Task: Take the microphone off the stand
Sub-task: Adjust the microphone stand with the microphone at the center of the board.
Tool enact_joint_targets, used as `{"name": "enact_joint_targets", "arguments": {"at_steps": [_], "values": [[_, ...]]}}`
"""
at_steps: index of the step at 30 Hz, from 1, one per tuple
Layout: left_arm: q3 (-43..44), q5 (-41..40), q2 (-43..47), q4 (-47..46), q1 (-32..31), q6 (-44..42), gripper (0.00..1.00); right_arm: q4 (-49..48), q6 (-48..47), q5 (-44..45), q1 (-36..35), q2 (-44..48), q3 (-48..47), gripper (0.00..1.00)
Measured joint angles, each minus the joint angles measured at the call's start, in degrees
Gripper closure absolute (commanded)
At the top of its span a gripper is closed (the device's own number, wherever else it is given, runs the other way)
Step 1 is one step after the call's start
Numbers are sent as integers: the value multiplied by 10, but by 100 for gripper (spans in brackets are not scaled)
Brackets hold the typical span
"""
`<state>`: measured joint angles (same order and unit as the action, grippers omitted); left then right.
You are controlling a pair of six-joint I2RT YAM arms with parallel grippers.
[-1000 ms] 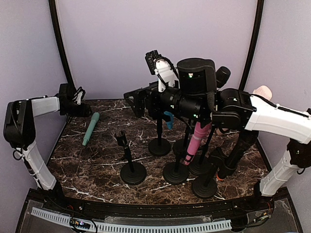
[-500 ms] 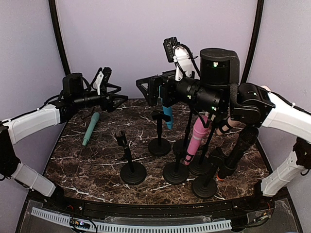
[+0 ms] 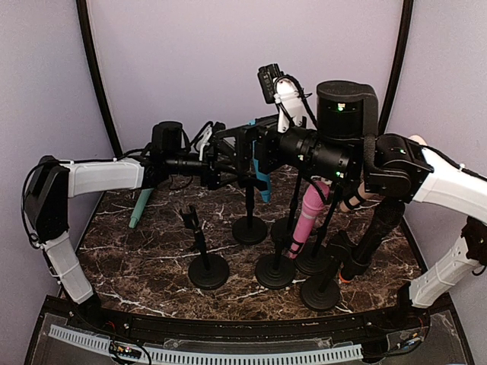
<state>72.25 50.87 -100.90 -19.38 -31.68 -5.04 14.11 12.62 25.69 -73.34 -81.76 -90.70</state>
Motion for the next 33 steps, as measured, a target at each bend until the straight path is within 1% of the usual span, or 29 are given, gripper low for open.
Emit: {"name": "enact_joint_targets", "arguments": {"at_steps": [10, 15, 19, 22, 28, 33], "values": [[98, 50, -66, 42, -9, -17, 17, 0, 5, -7, 0, 0, 2, 1], [106, 63, -73, 90, -12, -28, 20, 0, 10, -11, 0, 0, 2, 2], [121, 62, -75, 142, -17, -52, 25, 0, 12, -15, 0, 0, 2, 1], [127, 56, -75, 172, -20, -68, 31, 0, 12, -15, 0, 0, 2, 2], [128, 32, -75, 231, -27, -103, 34, -4, 14, -15, 0, 0, 9, 2], [110, 12, -57, 242, -32, -113, 36, -4, 15, -15, 0, 0, 13, 2]]}}
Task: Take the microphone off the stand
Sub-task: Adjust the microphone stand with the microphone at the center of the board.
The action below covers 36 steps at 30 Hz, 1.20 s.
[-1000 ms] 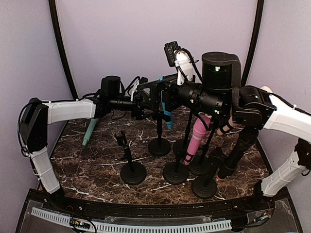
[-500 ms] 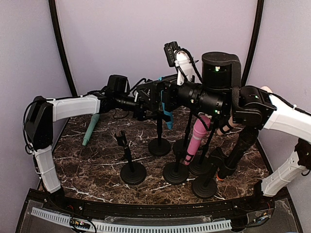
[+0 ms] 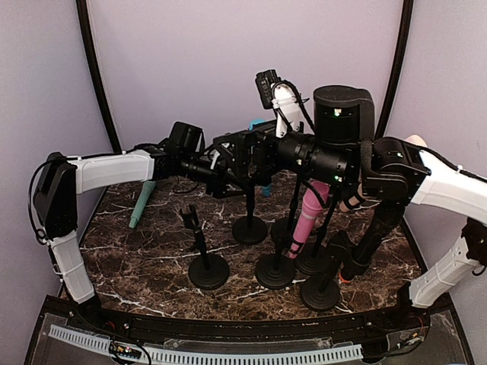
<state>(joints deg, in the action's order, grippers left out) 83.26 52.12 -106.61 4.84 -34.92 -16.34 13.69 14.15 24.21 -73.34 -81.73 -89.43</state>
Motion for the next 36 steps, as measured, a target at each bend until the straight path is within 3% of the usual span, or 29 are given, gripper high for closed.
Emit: {"name": "enact_joint_targets", "arguments": {"at_steps": [5, 10, 17, 24, 36], "values": [[-37, -21, 41, -2, -7, -2, 36, 0, 1, 4, 0, 1, 3, 1], [-60, -45, 70, -24, -10, 8, 27, 15, 5, 45, 0, -5, -9, 2], [-86, -108, 83, -70, -21, 52, 25, 103, 20, 136, 3, -85, -149, 2], [-109, -159, 83, -115, -27, 108, 23, 177, 35, 169, 14, -143, -236, 2], [-92, -149, 73, -161, -27, 153, 22, 268, 61, 205, 29, -217, -362, 2]]}}
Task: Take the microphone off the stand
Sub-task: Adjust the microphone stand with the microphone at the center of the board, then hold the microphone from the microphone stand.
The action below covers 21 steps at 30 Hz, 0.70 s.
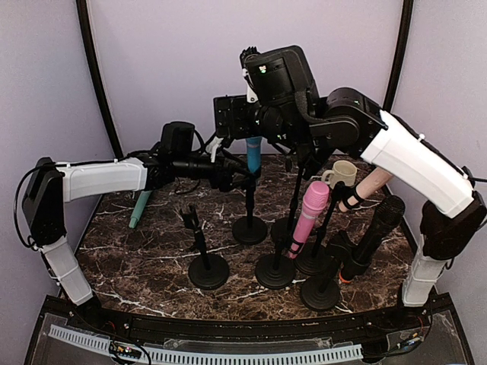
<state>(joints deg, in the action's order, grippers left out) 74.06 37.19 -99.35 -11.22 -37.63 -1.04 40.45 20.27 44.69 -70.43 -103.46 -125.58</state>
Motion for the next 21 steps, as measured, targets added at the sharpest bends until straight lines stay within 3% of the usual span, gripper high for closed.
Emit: {"name": "enact_joint_targets", "arguments": {"at_steps": [13, 21], "values": [[38, 43, -37, -6, -3, -2, 22, 60, 39, 6, 28, -33, -33, 3], [38, 35, -34, 2, -5, -31, 22, 66, 35, 18, 36, -67, -59, 11]]}}
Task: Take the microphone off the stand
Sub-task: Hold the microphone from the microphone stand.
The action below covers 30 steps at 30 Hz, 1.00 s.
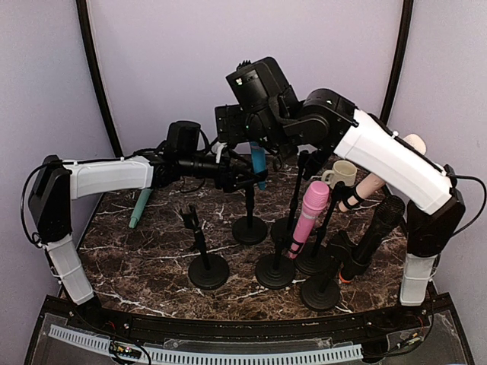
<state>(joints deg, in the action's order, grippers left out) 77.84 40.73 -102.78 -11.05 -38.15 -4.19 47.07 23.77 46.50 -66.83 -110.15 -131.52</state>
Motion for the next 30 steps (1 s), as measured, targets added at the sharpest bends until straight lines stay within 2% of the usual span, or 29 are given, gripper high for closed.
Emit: {"name": "enact_joint_targets", "arguments": {"at_steps": [13, 21, 30], "values": [[-63, -58, 85, -5, 0, -28, 20, 1, -7, 11, 9, -14, 0, 15], [-126, -77, 119, -35, 0, -28, 20, -2, -6, 11, 29, -15, 1, 11], [-146, -98, 154, -57, 0, -27, 20, -20, -7, 0, 40, -14, 9, 10]]}}
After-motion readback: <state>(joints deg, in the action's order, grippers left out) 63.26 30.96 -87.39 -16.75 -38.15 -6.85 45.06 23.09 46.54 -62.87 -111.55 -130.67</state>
